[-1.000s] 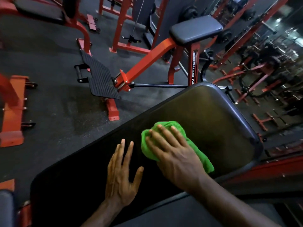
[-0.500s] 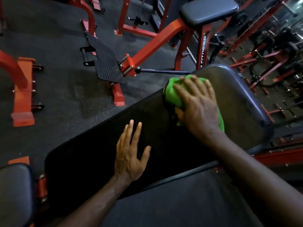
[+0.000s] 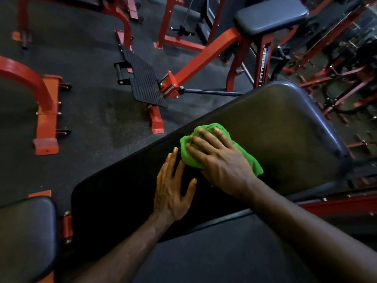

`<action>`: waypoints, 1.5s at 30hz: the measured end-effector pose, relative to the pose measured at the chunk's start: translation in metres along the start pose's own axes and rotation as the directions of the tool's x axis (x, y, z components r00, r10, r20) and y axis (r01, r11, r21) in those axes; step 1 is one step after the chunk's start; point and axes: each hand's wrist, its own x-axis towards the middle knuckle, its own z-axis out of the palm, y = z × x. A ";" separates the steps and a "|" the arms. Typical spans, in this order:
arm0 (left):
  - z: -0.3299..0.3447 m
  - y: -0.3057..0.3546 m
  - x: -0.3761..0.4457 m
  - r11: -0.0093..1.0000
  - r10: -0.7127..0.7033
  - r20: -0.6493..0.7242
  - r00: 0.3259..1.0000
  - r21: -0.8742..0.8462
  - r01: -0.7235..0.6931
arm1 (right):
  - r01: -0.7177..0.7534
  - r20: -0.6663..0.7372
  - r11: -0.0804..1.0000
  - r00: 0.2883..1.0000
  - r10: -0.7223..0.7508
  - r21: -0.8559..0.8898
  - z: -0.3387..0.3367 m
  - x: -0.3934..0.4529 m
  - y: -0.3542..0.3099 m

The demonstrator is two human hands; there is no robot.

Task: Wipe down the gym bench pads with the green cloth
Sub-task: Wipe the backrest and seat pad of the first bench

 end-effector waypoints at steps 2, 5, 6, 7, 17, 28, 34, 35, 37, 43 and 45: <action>0.000 0.002 0.001 1.000 0.000 0.004 1.000 0.006 0.000 | -0.051 -0.034 0.999 0.998 0.051 0.014 -0.008 0.006 0.016; 0.000 0.002 0.004 1.000 -0.001 0.018 1.000 -0.011 0.001 | -0.430 -0.104 0.902 0.896 0.433 0.051 -0.016 0.024 0.020; 0.000 0.000 0.004 0.999 0.002 0.006 1.000 -0.033 -0.002 | -0.439 -0.118 0.897 0.889 0.442 0.055 -0.012 0.026 0.010; 0.001 -0.004 0.003 0.998 0.004 -0.019 1.000 -0.055 -0.005 | -0.370 -0.111 0.927 0.921 0.374 0.057 -0.005 0.023 -0.001; -0.007 -0.048 -0.015 0.978 -0.210 -0.139 0.968 -0.016 0.210 | -0.315 -0.046 0.947 0.947 0.318 0.067 0.014 0.030 -0.042; -0.038 -0.115 -0.064 0.899 -0.428 -0.132 0.894 0.039 0.436 | 0.015 0.161 0.996 0.987 -0.028 0.084 0.053 0.027 -0.122; -0.045 -0.139 -0.099 0.843 -0.531 -0.115 0.839 0.028 0.537 | -0.188 0.151 0.978 0.973 0.173 0.092 0.061 0.047 -0.134; -0.046 -0.142 -0.106 0.832 -0.549 -0.117 0.827 0.020 0.555 | -0.182 0.162 0.979 0.973 0.166 0.087 0.066 0.047 -0.148; -0.050 -0.149 -0.119 0.805 -0.589 -0.122 0.799 -0.005 0.593 | 0.068 0.233 0.989 0.968 -0.097 0.128 0.085 0.035 -0.180; -0.064 -0.179 -0.138 0.707 -0.705 -0.135 0.697 -0.048 0.706 | 0.033 0.224 0.987 0.972 -0.069 0.160 0.097 0.071 -0.186; -0.067 -0.192 -0.145 0.688 -0.724 -0.124 0.678 -0.056 0.724 | -0.028 0.230 0.989 0.973 -0.007 0.147 0.109 0.079 -0.210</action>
